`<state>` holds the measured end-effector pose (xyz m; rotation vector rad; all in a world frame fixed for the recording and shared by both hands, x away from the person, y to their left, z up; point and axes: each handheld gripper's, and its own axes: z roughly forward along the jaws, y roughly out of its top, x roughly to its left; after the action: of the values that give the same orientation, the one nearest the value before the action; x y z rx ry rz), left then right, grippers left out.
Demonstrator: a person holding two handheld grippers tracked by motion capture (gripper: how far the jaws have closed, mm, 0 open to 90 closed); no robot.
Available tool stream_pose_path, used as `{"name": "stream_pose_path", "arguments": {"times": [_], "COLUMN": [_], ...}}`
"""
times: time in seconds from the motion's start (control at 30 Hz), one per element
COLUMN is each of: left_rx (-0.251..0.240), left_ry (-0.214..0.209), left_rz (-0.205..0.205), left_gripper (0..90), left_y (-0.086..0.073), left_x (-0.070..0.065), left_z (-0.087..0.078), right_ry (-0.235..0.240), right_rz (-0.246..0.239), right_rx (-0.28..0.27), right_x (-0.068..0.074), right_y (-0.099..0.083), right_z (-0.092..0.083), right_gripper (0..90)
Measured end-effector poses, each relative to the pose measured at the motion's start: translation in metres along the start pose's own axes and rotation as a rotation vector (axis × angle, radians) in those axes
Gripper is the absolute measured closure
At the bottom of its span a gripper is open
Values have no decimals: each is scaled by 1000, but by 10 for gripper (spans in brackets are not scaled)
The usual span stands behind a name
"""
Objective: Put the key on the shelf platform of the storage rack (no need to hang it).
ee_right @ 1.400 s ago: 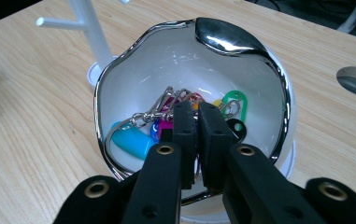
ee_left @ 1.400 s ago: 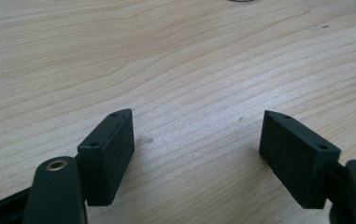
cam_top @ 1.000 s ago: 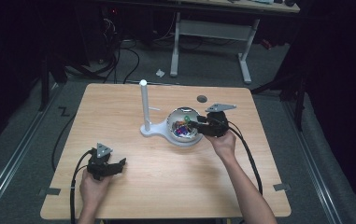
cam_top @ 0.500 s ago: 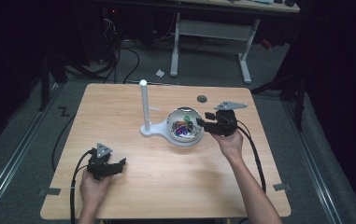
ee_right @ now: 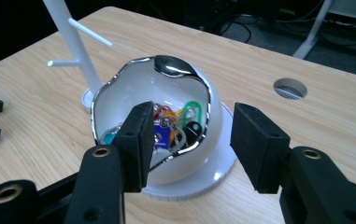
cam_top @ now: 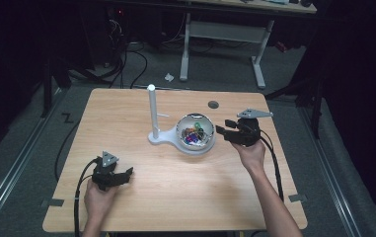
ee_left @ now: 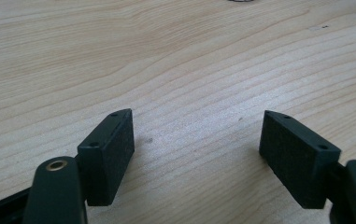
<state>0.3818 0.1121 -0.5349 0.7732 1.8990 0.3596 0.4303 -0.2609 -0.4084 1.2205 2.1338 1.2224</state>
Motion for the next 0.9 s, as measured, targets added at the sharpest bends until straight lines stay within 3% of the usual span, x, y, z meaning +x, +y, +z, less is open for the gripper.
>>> {"name": "stream_pose_path", "arguments": {"times": [0.57, 0.9], "left_rx": [0, -1], "left_ry": [4, 3], "left_rz": [-4, -1], "left_gripper": [268, 268], "left_y": [-1, -1], "left_x": [-1, 0], "left_z": [0, 0], "right_ry": [-64, -76], "right_rz": [36, 45], "right_rx": [-36, -74], "right_x": [-17, -19], "right_y": [-14, -16], "right_z": [-40, -58], "right_gripper": [485, 487]}}
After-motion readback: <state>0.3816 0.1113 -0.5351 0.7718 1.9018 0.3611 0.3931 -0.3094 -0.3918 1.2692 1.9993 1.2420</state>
